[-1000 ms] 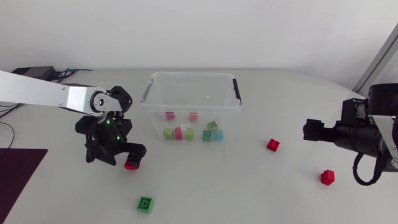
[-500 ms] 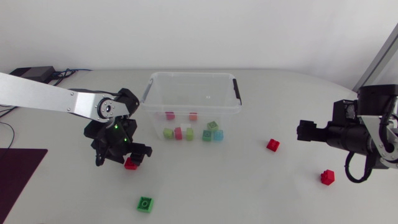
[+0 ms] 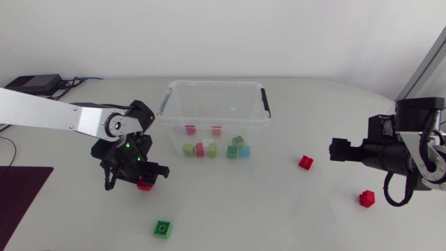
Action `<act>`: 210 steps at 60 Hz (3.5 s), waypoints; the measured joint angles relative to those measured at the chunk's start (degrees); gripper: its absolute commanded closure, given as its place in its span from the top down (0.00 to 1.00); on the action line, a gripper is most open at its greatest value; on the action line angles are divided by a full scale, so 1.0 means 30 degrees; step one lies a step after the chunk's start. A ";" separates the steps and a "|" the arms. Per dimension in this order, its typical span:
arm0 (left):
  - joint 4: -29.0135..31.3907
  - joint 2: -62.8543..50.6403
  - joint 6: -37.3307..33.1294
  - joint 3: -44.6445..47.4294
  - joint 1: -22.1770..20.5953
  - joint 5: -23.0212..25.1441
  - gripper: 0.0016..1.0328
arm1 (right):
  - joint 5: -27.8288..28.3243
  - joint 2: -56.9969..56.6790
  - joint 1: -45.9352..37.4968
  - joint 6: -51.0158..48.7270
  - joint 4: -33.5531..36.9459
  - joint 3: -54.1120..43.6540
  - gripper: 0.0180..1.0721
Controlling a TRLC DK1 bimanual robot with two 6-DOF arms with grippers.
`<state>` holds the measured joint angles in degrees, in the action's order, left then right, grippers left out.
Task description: Pick up the duplo bricks and place them in the container
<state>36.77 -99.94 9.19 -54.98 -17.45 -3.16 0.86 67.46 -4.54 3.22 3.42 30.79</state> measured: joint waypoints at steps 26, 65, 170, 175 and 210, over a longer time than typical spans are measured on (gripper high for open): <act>-0.0153 0.0692 -0.0080 0.0335 -0.0124 0.0000 0.38 | 0.0146 0.0029 0.0000 -0.0160 0.0000 -0.0022 0.96; 0.2951 0.7890 -0.0998 -0.8451 -0.1523 0.1035 0.37 | 0.0284 0.3475 0.0729 -0.5391 0.3840 0.2856 0.96; 0.5421 0.4116 0.0328 0.0969 -0.6018 0.2397 0.82 | 0.4779 0.8648 0.0758 -1.6036 0.7883 0.6601 0.18; 0.4903 0.3118 0.0852 0.1319 -0.6033 0.2390 0.82 | 0.4794 0.6929 0.0787 -1.5540 0.8174 0.6368 0.18; 0.4699 0.0801 0.1960 0.1362 -0.5865 0.3636 0.64 | 0.4860 0.3198 0.2011 -1.3202 0.9311 0.5945 0.19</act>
<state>50.87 -97.54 15.07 -50.89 -35.05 7.75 15.44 77.06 1.50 -36.38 31.35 48.62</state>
